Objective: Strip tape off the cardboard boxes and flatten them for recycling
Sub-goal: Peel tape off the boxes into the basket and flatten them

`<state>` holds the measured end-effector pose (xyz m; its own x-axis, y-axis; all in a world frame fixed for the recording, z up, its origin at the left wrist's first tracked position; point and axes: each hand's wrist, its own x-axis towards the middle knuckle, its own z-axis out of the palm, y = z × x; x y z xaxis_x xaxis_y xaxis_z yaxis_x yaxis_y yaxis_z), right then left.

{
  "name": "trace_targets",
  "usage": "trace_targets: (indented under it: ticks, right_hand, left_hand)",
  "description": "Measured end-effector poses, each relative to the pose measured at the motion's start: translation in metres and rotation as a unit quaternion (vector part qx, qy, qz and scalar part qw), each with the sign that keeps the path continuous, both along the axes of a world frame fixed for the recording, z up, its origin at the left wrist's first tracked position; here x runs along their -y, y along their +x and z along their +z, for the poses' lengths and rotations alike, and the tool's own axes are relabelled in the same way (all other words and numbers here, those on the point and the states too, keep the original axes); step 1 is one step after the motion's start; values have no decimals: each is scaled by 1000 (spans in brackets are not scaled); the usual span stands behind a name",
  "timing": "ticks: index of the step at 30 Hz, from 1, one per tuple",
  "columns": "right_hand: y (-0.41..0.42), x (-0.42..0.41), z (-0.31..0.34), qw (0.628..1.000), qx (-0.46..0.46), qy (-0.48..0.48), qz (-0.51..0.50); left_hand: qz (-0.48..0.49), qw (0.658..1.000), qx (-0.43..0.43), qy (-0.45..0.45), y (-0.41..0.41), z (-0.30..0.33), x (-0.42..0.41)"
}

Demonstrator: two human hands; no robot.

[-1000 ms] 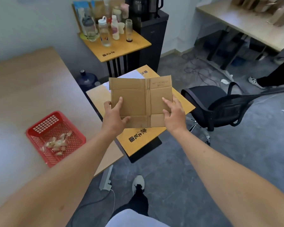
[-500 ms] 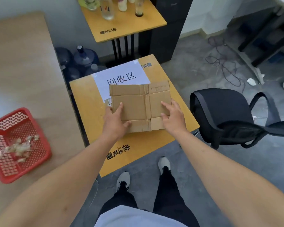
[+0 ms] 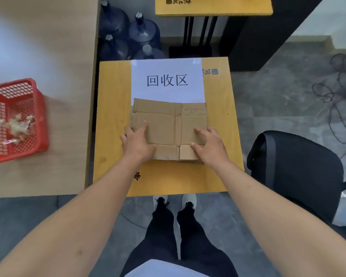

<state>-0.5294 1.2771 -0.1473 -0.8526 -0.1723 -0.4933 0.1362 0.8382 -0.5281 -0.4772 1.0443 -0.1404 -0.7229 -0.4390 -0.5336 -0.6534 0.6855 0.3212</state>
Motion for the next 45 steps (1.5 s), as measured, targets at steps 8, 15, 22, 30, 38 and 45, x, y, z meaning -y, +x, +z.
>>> trace_targets:
  ticks: [8, 15, 22, 30, 38, 45]
  right_hand:
    - [-8, 44, -18, 964, -87, 152, 200]
    - [-10, 65, -24, 967, -80, 168, 177]
    - [-9, 72, -14, 962, -60, 187, 188]
    - [-9, 77, 34, 971, -59, 144, 180]
    - [5, 81, 125, 945, -178, 135, 239]
    - [20, 100, 207, 915, -251, 91, 303]
  left_hand:
    - [-178, 980, -26, -80, -7, -21, 9]
    - [-264, 962, -35, -59, -9, -37, 17]
    - [-301, 947, -26, -106, -11, -39, 11]
    - [-330, 936, -43, -113, -18, 9, 7]
    - [-275, 948, -99, -128, 9, 103, 15]
    - [-206, 947, -157, -188, 55, 183, 34]
